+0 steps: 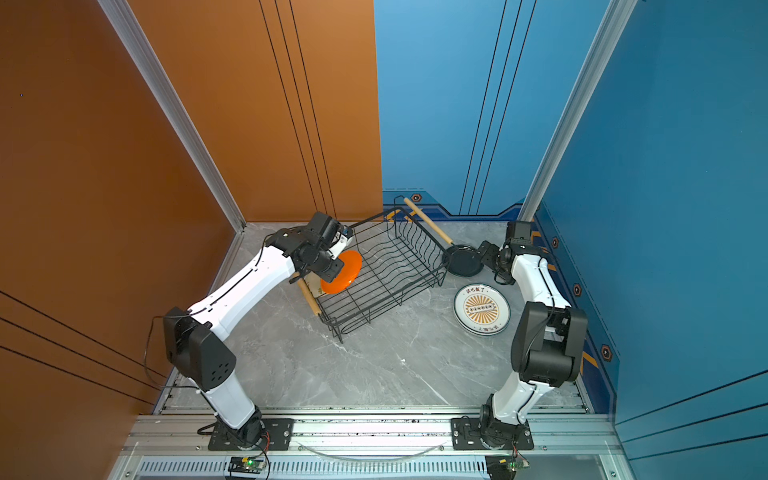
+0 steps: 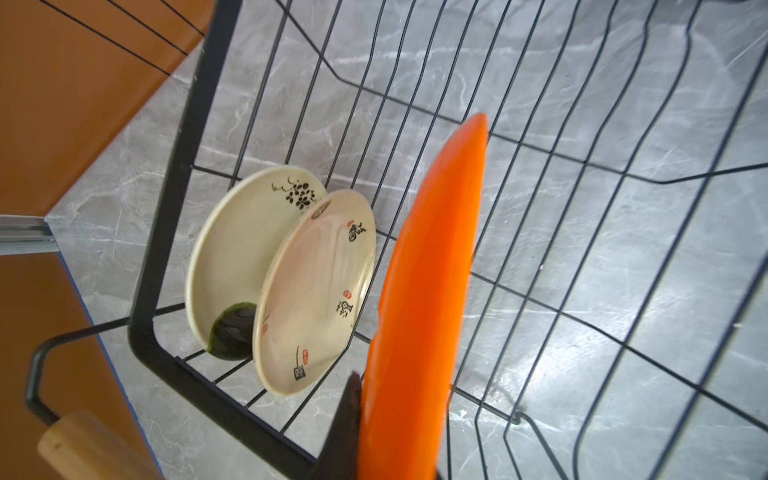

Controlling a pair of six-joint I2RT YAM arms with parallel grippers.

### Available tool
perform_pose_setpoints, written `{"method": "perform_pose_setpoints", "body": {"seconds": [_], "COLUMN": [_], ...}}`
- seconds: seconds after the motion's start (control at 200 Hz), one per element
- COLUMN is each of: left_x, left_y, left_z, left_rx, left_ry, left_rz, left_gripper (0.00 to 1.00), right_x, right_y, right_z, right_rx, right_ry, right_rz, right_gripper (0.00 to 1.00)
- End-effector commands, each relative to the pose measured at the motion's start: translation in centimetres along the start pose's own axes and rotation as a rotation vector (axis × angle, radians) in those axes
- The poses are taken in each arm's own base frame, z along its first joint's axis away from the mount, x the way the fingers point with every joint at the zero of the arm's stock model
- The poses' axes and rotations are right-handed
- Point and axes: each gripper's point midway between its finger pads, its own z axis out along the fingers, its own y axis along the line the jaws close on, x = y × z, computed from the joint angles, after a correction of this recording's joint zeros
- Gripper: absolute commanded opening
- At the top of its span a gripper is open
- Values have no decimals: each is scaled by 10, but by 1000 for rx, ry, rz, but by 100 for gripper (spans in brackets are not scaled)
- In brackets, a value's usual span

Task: Unload the plates from the dish rack
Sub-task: 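Release the black plate with the right gripper while left grasps the orange plate, then lift the orange plate from the rack with the left gripper toward the right gripper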

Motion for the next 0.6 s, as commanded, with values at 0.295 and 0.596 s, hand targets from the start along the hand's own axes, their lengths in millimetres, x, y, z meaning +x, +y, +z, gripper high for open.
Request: {"method": "perform_pose_setpoints", "body": {"seconds": [0.295,0.596], "left_x": [-47,-72], "left_y": [-5,-14], "left_z": [-61,-96], "left_rx": [93,231], "left_ry": [-202,-392], "left_rz": [-348,-642], "left_gripper": [0,0], "right_x": [-2,71], "right_y": [88,192], "right_z": [-97,-144], "right_rx": [-372,-670], "right_ry": [-144,-68], "right_rz": [-25,-122], "right_gripper": [100,100]}}
